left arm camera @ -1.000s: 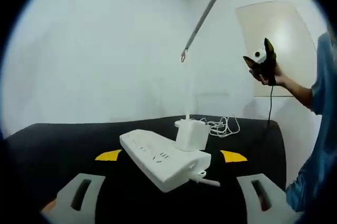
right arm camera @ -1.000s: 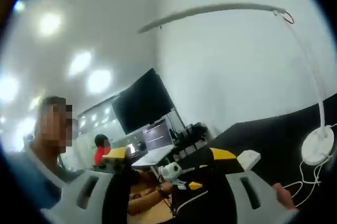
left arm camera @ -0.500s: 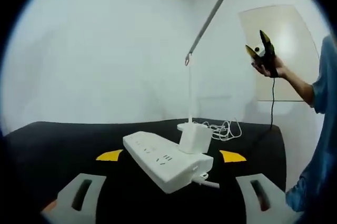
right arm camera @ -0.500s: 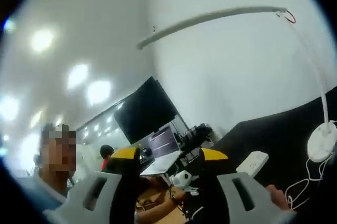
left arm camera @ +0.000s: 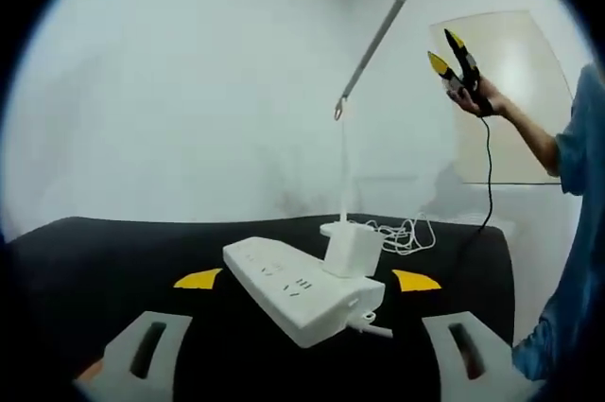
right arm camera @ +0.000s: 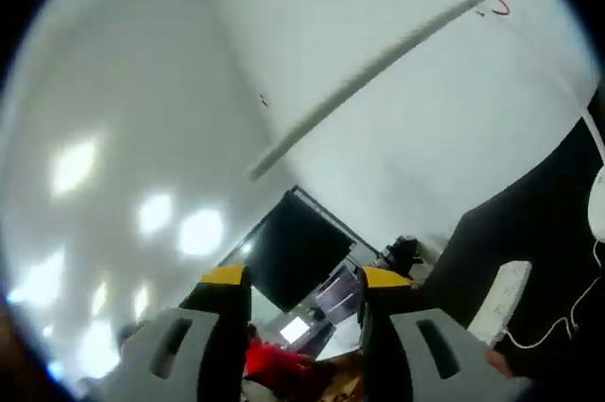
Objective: Insert the desk lamp plug into the socket, turn on the power strip switch, turn on the lamp switch, then turn off the lamp switch, turn off the power strip switch, and remove the plug from the socket.
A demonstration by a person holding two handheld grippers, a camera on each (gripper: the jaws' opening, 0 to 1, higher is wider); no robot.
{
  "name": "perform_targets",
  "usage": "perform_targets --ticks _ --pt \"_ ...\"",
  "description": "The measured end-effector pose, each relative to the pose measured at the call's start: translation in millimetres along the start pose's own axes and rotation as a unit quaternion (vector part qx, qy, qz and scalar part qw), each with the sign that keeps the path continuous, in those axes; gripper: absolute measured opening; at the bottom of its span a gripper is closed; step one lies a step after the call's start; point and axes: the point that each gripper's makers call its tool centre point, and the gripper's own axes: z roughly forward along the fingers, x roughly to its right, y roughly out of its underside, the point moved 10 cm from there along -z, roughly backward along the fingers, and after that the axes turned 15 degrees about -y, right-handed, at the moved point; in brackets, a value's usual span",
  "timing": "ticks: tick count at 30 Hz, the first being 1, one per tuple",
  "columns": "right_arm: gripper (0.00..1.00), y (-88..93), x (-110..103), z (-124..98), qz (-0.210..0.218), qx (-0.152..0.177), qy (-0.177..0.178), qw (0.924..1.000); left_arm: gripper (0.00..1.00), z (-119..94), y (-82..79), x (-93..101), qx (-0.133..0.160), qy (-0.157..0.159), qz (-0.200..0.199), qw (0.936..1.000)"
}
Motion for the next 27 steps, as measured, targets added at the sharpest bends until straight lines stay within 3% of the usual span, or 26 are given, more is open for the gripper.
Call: perform_targets --ticks 3,5,8,18,27 --pt "0.45 -5.9 -3 7 0.017 0.025 -0.019 0.9994 0.66 2 0.1 -1.6 -0.001 0.0 -0.001 1.0" --pt "0.42 -12.0 -4 12 -0.011 0.031 -0.02 0.9993 0.66 2 0.4 -1.3 -0.002 0.0 0.001 1.0" --pt "0.4 -20.1 -8 21 0.008 0.046 -0.041 0.9981 0.66 1 0.7 -2.3 -0.003 0.0 0.0 1.0" --pt "0.4 -36.9 -14 35 0.048 0.099 -0.052 0.9926 0.66 4 1.4 -4.1 -0.006 -0.001 0.001 1.0" --pt "0.38 -23.0 -14 49 0.101 0.088 -0.068 0.9887 0.65 3 1.7 -3.0 -0.011 -0.002 0.005 0.9999"
